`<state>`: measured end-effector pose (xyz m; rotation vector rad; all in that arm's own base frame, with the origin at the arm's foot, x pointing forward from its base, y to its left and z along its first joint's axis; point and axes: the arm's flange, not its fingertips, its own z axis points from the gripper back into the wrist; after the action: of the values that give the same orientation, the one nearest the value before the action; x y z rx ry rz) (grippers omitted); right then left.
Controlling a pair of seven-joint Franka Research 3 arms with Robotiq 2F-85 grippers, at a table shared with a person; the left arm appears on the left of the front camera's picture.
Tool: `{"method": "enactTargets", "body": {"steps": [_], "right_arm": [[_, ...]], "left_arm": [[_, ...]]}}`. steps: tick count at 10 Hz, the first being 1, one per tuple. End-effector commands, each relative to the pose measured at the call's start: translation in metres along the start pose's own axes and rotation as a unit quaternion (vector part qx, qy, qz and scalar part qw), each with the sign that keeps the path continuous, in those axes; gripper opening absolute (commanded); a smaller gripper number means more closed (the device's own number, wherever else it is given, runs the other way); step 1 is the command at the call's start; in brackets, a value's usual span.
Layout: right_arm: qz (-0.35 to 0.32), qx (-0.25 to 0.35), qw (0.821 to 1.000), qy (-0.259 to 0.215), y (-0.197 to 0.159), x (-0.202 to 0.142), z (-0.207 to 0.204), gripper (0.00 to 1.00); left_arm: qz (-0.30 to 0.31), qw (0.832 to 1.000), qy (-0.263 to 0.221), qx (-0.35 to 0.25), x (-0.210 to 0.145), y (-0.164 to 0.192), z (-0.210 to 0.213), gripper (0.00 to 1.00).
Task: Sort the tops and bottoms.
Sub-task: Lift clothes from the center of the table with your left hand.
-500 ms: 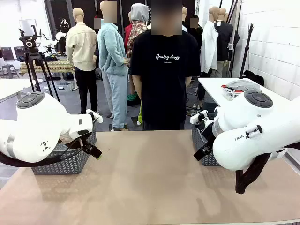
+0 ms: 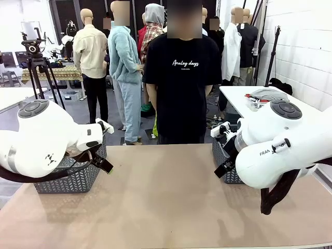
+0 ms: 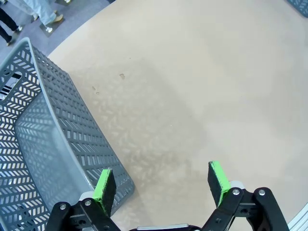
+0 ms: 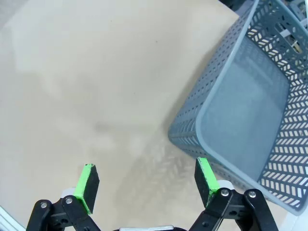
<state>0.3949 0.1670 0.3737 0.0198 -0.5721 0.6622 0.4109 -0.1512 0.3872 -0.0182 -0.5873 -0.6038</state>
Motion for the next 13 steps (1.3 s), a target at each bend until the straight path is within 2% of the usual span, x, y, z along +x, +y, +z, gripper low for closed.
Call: {"method": "enactTargets", "body": {"steps": [1, 13], "right_arm": [[0.0, 0.0, 1.0, 0.0, -0.0001, 0.0, 0.0, 1.0], [0.0, 0.0, 1.0, 0.0, -0.0001, 0.0, 0.0, 1.0]], "left_arm": [[0.002, 1.0, -0.003, 0.001, 0.0007, 0.0015, 0.0017, 1.0], [0.002, 1.0, -0.003, 0.001, 0.0007, 0.0015, 0.0017, 1.0]]}}
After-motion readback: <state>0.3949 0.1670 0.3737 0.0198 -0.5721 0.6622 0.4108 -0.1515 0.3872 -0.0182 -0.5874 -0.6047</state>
